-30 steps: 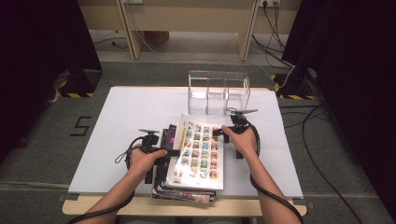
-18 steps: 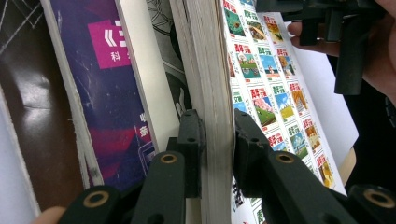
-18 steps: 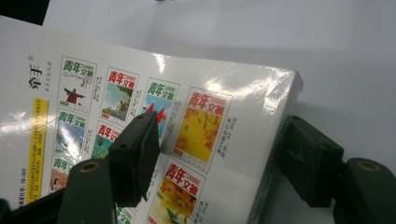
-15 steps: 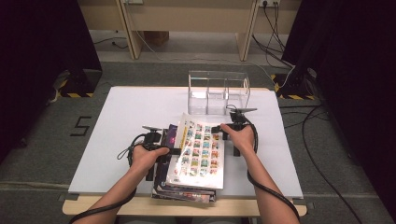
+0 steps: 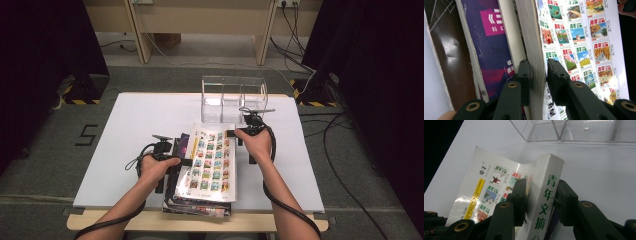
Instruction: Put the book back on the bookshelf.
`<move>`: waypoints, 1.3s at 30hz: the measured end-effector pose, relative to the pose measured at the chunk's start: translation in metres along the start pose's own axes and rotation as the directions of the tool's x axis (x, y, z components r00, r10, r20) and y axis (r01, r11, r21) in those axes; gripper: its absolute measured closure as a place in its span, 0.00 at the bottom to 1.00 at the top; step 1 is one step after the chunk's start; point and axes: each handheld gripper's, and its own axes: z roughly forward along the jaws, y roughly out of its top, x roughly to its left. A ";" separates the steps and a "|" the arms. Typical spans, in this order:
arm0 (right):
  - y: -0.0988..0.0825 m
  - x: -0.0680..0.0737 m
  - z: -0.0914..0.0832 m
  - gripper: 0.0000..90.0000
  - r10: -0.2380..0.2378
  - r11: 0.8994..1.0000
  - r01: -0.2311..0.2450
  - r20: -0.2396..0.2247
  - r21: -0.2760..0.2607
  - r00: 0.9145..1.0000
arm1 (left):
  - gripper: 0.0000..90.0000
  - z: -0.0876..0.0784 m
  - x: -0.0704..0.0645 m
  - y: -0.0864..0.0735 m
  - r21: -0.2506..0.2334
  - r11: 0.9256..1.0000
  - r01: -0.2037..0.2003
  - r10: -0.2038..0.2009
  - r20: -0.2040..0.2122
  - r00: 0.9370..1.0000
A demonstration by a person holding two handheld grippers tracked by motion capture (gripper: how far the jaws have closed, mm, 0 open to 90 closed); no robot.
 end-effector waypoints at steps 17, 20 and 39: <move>-0.004 -0.005 0.011 0.75 0.027 0.997 -0.021 -0.091 0.074 0.996 | 0.76 -0.002 -0.001 0.000 -0.006 1.000 -0.011 0.011 -0.015 1.000; -0.003 -0.003 0.003 0.78 0.051 0.997 -0.043 -0.129 0.064 0.990 | 0.66 -0.008 -0.001 -0.004 -0.046 0.997 -0.056 0.053 -0.059 0.997; 0.006 0.016 -0.038 0.81 -0.001 0.999 -0.003 -0.116 -0.041 0.993 | 0.51 -0.055 0.018 -0.026 -0.161 0.968 -0.192 0.152 -0.229 0.961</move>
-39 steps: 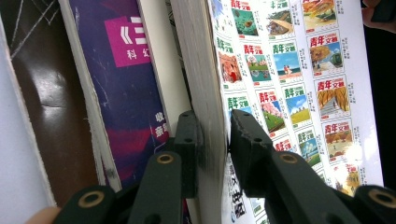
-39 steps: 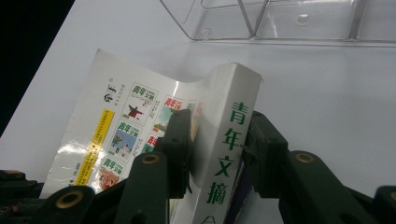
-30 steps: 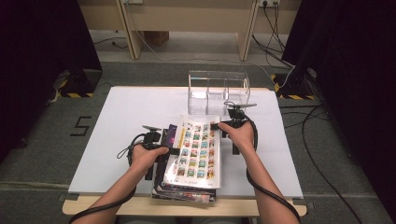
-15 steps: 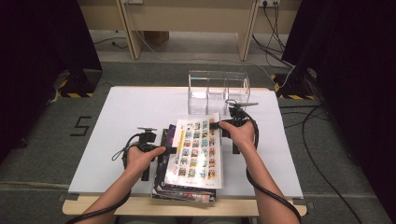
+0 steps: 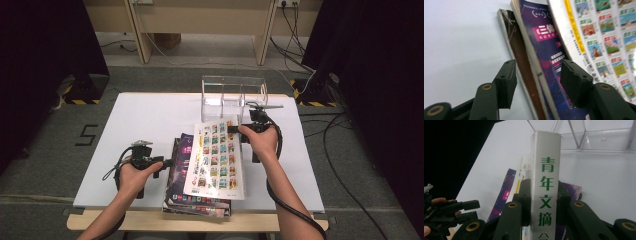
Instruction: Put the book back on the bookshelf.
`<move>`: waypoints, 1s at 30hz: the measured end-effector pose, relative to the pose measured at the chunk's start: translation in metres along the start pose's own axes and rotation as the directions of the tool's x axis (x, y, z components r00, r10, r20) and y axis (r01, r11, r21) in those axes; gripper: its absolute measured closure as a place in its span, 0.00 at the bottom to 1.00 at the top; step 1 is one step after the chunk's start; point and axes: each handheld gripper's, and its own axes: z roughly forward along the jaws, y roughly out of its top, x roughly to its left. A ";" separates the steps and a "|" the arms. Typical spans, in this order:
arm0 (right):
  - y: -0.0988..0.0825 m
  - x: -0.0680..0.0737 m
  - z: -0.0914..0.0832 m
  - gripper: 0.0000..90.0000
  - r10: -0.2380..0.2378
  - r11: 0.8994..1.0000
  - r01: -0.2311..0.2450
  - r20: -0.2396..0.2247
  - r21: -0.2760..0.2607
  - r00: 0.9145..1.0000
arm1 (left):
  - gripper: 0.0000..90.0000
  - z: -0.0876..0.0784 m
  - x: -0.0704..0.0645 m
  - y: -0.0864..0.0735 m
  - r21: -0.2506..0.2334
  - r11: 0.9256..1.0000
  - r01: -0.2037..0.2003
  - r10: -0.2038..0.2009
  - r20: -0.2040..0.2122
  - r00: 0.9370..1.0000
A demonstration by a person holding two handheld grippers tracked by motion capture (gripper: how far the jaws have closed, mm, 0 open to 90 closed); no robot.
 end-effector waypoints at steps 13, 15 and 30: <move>0.005 0.009 -0.021 0.82 -0.043 0.997 0.045 0.042 -0.066 0.998 | 0.48 -0.012 0.014 -0.020 -0.065 0.998 -0.018 0.014 -0.060 0.998; 0.006 0.010 -0.024 0.82 -0.048 0.996 0.052 0.046 -0.074 0.998 | 0.48 -0.012 0.017 -0.024 -0.067 0.998 -0.010 0.006 -0.063 0.998; 0.010 0.013 -0.041 0.82 -0.062 0.988 0.074 0.090 -0.138 0.994 | 0.47 -0.013 0.022 -0.030 -0.080 0.997 0.000 -0.005 -0.074 0.997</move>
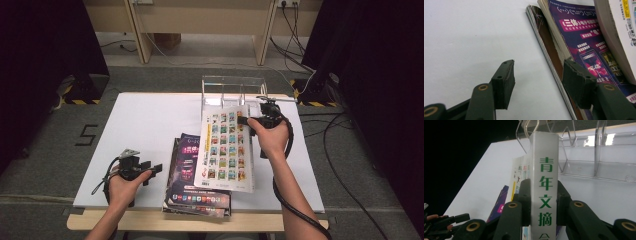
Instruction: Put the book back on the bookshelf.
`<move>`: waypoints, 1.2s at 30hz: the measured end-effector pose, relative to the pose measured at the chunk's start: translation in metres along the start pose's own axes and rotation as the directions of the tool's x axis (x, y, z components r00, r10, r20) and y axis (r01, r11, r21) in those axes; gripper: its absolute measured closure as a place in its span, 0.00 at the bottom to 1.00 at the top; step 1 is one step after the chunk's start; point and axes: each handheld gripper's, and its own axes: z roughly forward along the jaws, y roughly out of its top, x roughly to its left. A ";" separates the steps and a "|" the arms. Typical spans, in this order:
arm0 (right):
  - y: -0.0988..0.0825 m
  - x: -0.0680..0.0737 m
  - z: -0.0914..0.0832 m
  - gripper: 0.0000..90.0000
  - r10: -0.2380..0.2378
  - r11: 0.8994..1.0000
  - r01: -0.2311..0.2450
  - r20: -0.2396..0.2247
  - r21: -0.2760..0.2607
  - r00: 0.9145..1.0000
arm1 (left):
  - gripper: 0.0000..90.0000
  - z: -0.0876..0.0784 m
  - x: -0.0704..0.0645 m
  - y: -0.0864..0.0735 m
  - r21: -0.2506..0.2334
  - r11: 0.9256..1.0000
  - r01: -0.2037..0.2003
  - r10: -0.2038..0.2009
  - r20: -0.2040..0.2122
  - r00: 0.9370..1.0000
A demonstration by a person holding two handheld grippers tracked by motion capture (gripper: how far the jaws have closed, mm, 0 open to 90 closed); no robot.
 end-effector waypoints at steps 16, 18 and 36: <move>0.011 0.000 -0.018 0.82 -0.003 0.998 0.006 0.040 -0.070 0.999 | 0.47 0.000 0.001 0.001 -0.002 1.000 -0.001 0.001 -0.006 1.000; 0.013 -0.002 -0.022 0.82 -0.003 0.996 0.007 0.042 -0.085 0.999 | 0.47 0.000 0.001 0.001 -0.006 1.000 0.001 -0.001 -0.011 1.000; 0.027 -0.012 -0.047 0.82 -0.007 0.986 0.023 0.101 -0.164 0.995 | 0.47 0.000 0.006 0.005 -0.010 1.000 0.015 -0.015 -0.008 1.000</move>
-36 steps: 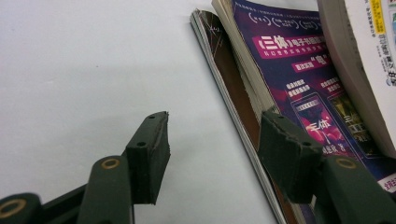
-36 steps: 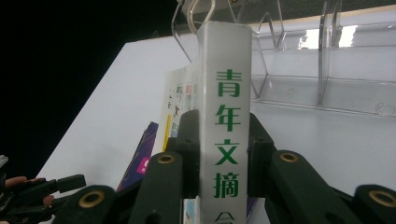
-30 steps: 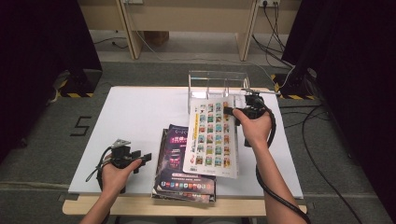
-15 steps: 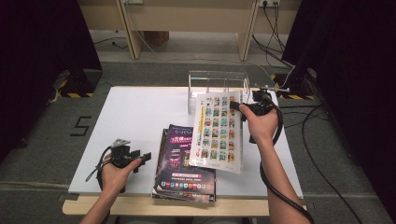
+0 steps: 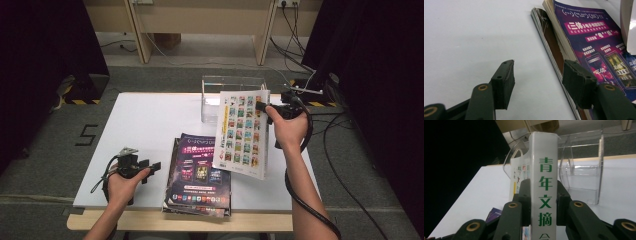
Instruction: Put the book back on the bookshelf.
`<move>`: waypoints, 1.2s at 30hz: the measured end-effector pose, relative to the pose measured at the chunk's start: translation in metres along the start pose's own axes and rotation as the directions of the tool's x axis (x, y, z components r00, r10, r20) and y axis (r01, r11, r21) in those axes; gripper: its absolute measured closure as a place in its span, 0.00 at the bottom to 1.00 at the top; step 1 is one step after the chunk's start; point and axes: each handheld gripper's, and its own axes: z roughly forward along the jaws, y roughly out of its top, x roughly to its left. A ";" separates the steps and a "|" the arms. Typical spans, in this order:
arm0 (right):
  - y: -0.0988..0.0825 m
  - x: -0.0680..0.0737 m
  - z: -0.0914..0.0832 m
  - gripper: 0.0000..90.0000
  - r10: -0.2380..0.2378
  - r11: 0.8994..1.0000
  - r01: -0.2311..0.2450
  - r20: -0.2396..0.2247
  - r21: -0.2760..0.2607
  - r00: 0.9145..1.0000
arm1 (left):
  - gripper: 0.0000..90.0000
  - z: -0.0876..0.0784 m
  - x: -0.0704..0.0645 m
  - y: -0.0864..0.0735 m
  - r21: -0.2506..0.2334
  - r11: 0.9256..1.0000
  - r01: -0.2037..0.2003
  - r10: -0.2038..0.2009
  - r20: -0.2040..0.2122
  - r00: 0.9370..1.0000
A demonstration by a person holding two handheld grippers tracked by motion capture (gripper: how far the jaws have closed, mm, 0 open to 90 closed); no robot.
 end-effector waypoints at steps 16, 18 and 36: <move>0.010 -0.006 -0.016 0.82 -0.019 0.999 0.022 0.070 -0.041 0.997 | 0.47 -0.001 -0.001 0.002 -0.004 1.000 -0.007 0.007 -0.002 1.000; 0.010 -0.007 -0.017 0.82 -0.022 0.999 0.026 0.086 -0.046 0.996 | 0.47 -0.002 -0.001 0.002 -0.007 1.000 -0.005 0.005 -0.003 1.000; 0.014 -0.025 -0.032 0.82 0.000 0.996 0.014 0.160 -0.089 0.987 | 0.47 -0.004 -0.003 0.003 -0.014 1.000 -0.001 0.001 0.007 1.000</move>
